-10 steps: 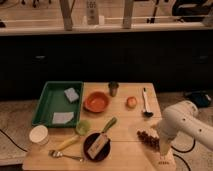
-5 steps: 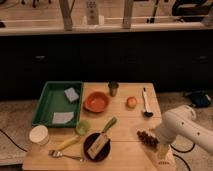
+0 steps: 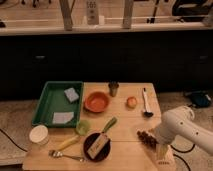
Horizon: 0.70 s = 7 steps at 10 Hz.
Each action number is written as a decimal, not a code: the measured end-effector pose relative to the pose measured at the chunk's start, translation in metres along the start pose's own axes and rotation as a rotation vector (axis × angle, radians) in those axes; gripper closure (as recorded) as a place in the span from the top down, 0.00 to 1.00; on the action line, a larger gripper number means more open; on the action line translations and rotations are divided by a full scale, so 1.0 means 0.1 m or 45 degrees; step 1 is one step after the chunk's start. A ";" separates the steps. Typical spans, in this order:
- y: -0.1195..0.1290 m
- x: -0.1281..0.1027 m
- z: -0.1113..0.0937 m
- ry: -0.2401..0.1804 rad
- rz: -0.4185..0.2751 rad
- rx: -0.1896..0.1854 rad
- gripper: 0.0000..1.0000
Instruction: Place grapes in red bowl
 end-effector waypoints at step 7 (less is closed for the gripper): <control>0.00 -0.02 0.05 -0.009 0.009 -0.013 0.33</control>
